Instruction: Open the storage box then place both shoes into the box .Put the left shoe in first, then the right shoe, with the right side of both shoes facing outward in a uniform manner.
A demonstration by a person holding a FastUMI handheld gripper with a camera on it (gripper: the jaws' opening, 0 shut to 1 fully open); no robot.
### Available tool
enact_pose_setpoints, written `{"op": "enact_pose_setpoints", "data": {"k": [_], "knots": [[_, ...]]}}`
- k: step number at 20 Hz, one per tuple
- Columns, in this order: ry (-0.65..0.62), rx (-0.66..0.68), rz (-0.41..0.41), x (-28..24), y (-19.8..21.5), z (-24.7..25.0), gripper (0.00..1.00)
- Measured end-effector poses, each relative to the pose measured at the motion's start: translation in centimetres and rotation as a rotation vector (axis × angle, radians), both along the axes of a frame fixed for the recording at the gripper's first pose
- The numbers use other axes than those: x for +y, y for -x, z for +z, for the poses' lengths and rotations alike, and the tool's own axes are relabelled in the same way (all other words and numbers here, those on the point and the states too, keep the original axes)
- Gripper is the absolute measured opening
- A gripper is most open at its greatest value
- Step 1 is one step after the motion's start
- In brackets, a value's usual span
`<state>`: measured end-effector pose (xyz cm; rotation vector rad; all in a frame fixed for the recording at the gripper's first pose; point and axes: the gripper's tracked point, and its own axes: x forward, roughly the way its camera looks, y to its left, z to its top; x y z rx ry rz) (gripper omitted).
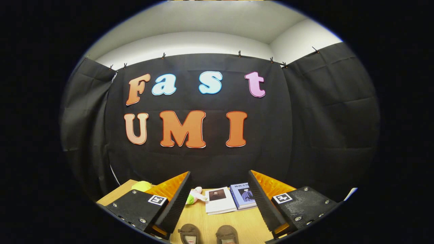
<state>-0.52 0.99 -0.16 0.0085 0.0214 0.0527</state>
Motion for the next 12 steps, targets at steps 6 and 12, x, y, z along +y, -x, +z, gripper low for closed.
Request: {"op": "enact_pose_setpoints", "data": {"k": [6, 12], "knots": [[-0.075, 0.118, 0.123, 3.4, -0.1, -5.4, 0.98], [-0.163, 0.300, 0.258, 7.7, -0.2, -13.8, 0.98]]}}
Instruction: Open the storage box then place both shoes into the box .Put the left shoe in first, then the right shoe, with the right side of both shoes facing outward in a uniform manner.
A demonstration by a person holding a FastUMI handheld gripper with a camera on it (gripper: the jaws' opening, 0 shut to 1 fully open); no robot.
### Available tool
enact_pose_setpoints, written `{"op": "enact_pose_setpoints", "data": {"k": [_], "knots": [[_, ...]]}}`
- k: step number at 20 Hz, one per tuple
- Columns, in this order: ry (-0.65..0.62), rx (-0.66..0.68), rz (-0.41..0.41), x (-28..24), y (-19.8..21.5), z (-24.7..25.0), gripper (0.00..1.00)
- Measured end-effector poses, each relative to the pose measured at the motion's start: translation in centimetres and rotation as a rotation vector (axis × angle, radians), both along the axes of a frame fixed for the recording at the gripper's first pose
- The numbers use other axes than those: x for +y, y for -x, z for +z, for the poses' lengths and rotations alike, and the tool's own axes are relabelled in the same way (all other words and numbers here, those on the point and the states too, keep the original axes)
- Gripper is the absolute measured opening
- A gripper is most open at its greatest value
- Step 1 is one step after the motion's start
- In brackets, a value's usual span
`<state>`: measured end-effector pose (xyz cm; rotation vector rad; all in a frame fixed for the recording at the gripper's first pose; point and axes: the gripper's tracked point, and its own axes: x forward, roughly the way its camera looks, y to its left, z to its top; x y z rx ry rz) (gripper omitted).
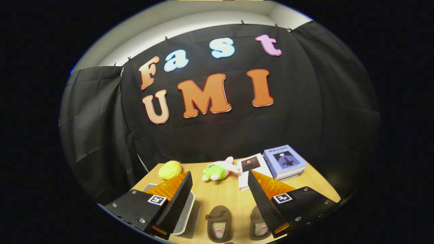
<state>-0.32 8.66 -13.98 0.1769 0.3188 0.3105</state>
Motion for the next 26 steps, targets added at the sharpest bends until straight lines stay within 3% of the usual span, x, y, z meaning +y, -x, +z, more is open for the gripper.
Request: {"op": "enact_pose_setpoints", "data": {"k": [11, 20, 26], "knots": [[-0.240, 0.381, 0.176, 7.0, 1.7, -13.7, 0.98], [-0.341, 0.579, 0.311, 12.2, 4.0, -19.0, 0.98], [-0.488, 0.645, 0.343, 13.7, 4.3, -19.2, 0.98]]}}
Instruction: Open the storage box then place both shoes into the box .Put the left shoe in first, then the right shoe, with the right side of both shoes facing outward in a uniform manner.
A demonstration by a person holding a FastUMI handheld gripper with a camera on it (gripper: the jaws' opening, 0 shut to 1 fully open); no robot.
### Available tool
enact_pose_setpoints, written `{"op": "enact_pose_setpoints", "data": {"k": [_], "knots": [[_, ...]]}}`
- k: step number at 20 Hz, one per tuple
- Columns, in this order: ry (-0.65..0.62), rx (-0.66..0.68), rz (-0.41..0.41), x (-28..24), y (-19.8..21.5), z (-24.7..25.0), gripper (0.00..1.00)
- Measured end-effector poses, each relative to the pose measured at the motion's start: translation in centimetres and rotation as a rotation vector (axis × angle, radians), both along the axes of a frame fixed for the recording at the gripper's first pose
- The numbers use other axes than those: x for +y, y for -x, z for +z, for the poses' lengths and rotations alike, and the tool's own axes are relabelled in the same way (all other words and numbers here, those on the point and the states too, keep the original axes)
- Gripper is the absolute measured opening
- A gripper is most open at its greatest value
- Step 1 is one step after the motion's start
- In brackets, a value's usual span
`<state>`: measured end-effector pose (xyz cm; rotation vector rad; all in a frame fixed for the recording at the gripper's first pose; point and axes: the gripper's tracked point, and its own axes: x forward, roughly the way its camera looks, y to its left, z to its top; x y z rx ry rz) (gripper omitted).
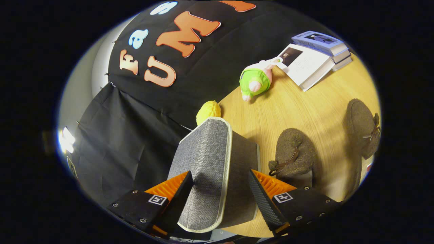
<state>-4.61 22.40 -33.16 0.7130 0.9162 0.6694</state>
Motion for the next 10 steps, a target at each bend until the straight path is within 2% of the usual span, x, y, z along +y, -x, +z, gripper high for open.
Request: {"op": "enact_pose_setpoints", "data": {"k": [3, 5, 7, 8, 9, 10], "knots": [[-0.084, 0.064, 0.024, 1.7, 0.7, -0.2, 0.98], [-0.145, 0.110, 0.007, 1.9, 0.8, 0.2, 0.97], [-0.208, 0.133, -0.006, 2.3, 1.0, 0.9, 0.91], [-0.218, 0.137, -0.014, 2.2, 1.0, 1.0, 0.82], [-0.225, 0.142, -0.016, 2.0, 0.9, 1.1, 0.78], [-0.241, 0.148, -0.016, 1.8, 1.0, 1.4, 0.70]]}}
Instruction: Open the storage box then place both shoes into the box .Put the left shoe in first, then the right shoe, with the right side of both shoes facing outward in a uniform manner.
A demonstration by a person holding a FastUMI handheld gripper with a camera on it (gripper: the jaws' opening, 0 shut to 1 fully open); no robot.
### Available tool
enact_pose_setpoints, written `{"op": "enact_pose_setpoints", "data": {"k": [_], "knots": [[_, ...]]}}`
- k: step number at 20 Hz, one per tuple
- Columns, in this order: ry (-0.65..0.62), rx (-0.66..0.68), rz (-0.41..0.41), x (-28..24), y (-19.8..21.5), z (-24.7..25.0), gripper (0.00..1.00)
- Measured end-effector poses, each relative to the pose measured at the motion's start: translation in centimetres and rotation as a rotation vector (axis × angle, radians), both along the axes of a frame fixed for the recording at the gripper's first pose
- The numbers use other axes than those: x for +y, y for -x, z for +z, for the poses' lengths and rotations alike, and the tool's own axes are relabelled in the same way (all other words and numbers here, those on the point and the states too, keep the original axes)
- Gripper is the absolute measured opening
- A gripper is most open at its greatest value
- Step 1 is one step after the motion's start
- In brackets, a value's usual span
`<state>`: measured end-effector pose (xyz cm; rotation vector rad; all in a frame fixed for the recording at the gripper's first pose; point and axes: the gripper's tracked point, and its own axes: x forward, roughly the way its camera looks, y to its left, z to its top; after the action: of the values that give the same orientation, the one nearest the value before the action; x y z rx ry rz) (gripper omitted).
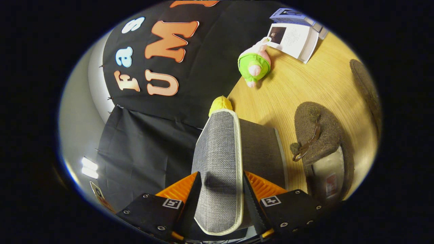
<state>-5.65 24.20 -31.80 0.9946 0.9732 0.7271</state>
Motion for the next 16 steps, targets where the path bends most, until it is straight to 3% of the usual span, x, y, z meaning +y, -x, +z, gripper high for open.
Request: {"op": "enact_pose_setpoints", "data": {"k": [1, 2, 5, 6, 7, 11, 16], "knots": [[-0.016, 0.000, -0.010, -0.5, 0.0, 0.7, 0.65], [-0.025, -0.004, -0.025, -0.8, -0.2, 1.2, 0.50], [-0.036, -0.008, -0.057, -1.1, -0.9, 2.4, 0.22], [-0.015, 0.001, -0.065, -1.0, -1.2, 2.3, 0.06], [-0.005, -0.004, -0.061, -0.9, -1.0, 2.7, 0.01], [-0.054, -0.081, -0.042, 0.6, -0.8, 8.0, 0.01], [0.003, -0.184, 0.010, 3.6, -0.7, 12.6, 0.00]]}}
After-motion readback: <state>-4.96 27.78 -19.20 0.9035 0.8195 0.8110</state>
